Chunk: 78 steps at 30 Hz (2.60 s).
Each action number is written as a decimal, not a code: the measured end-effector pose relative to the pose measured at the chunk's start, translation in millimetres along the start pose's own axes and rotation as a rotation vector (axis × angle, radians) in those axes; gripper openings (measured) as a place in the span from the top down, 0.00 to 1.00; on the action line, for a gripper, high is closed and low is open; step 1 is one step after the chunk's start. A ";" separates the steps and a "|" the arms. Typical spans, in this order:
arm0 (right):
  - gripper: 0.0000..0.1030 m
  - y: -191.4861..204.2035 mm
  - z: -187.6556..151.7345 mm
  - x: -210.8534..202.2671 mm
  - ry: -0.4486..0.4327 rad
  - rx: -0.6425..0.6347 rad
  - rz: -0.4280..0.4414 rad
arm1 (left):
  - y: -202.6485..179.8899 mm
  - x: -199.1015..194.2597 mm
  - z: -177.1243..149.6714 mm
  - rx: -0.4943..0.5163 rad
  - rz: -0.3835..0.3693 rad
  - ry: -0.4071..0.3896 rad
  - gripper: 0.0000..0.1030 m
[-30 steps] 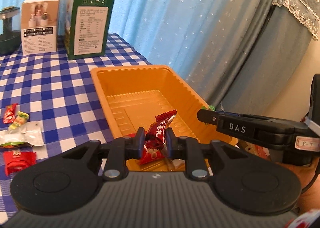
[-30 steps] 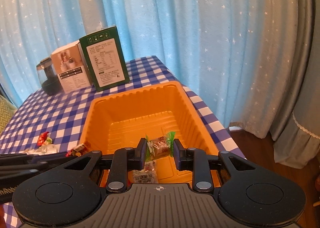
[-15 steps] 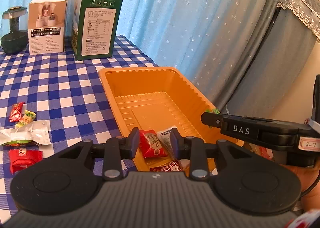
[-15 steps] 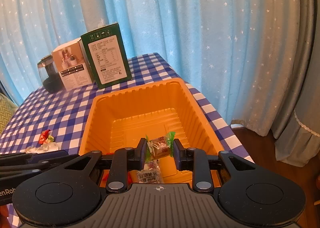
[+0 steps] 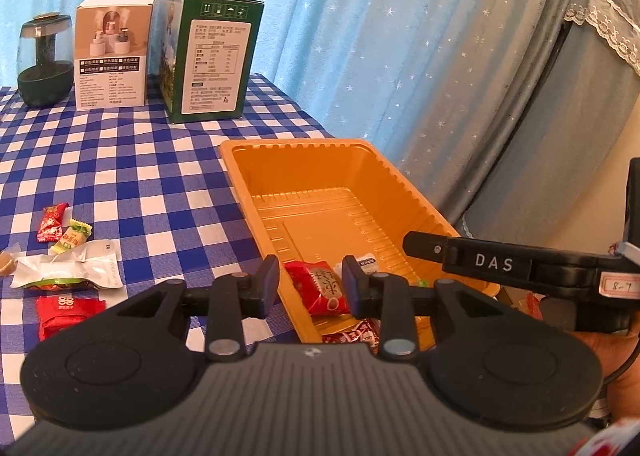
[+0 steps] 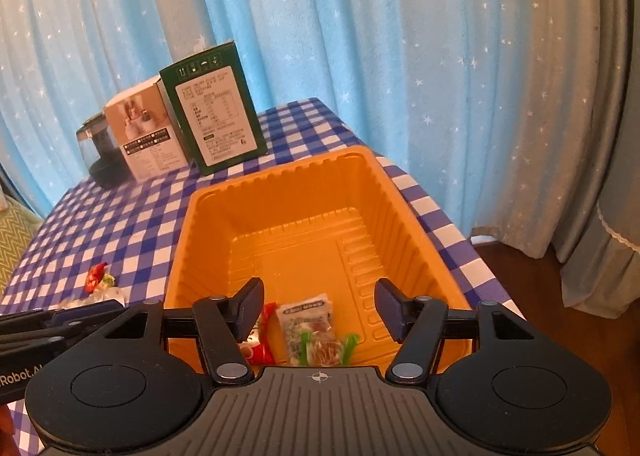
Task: Organize snacks
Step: 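Open the right tool to drop the green candy while the left drops the red candy into the tray, then move both open tools back toward the remaining snacks on the table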
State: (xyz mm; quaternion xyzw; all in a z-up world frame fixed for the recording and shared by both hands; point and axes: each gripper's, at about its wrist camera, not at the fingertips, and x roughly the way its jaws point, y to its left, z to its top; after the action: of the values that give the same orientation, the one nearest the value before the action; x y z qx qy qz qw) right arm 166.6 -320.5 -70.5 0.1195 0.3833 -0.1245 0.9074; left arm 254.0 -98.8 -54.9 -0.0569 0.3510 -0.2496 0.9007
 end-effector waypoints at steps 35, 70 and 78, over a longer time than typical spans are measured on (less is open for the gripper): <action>0.40 41.6 -0.4 2.3 -0.011 -0.098 0.037 | 50.1 -41.9 -2.1 -0.033 0.113 -0.056 0.69; 0.40 169.3 -38.9 27.0 0.086 -0.394 0.292 | 145.0 -95.9 -25.9 -0.085 0.343 -0.044 0.54; 0.40 188.2 -56.2 41.6 0.139 -0.489 0.312 | 159.2 -98.8 -29.4 -0.068 0.366 -0.021 0.50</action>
State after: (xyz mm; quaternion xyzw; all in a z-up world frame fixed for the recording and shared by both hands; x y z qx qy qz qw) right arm 217.0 -131.5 -115.9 -0.0371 0.4400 0.1212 0.8890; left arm 237.7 90.0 -61.4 -0.0249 0.3544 -0.0688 0.9322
